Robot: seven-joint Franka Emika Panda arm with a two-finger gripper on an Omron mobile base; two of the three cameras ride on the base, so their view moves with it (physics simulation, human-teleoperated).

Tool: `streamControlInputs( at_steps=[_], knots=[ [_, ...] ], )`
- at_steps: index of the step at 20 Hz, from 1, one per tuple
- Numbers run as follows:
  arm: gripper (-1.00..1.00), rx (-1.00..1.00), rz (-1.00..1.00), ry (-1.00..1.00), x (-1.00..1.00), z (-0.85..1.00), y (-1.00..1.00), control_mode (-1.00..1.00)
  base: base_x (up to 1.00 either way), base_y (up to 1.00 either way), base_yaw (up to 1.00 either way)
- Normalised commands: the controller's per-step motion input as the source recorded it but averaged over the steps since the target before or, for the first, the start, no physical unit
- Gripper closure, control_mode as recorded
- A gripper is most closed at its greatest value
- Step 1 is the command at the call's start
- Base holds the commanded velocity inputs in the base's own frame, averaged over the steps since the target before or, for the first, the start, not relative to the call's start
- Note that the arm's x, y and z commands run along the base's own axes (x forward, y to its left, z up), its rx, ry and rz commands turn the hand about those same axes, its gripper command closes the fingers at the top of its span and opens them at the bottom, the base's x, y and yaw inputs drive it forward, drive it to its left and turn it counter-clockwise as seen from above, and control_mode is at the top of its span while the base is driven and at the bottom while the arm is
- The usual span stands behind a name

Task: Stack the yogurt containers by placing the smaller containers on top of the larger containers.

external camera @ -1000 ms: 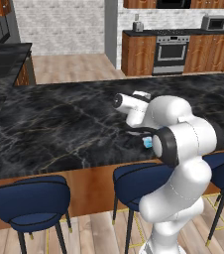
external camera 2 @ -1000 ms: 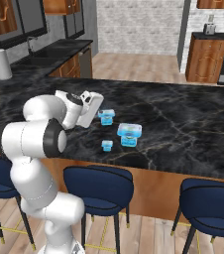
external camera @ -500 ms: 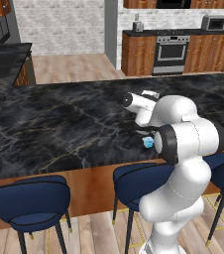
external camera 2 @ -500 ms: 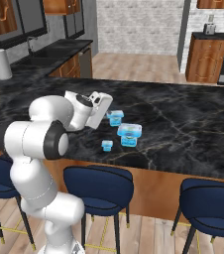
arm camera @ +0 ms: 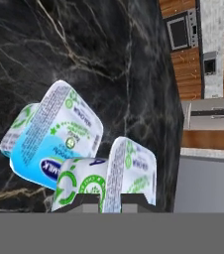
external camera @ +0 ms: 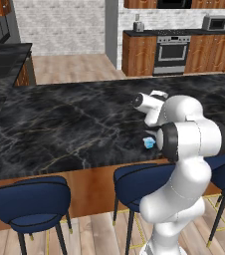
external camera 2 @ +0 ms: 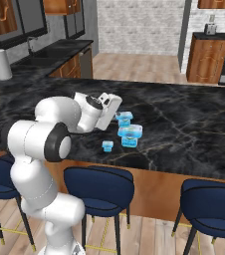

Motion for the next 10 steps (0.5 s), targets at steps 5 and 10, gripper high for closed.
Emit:
streamControlInputs(
  at_steps=[5, 10],
  knots=[
    [1.00, 0.00, 0.00, 0.00, 0.08, -0.01, -0.16, -1.00, 0.00, 0.00, 0.00],
    [1.00, 0.00, 0.00, 0.00, 0.08, -0.10, -0.02, -1.00, 0.00, 0.00, 0.00]
  ],
)
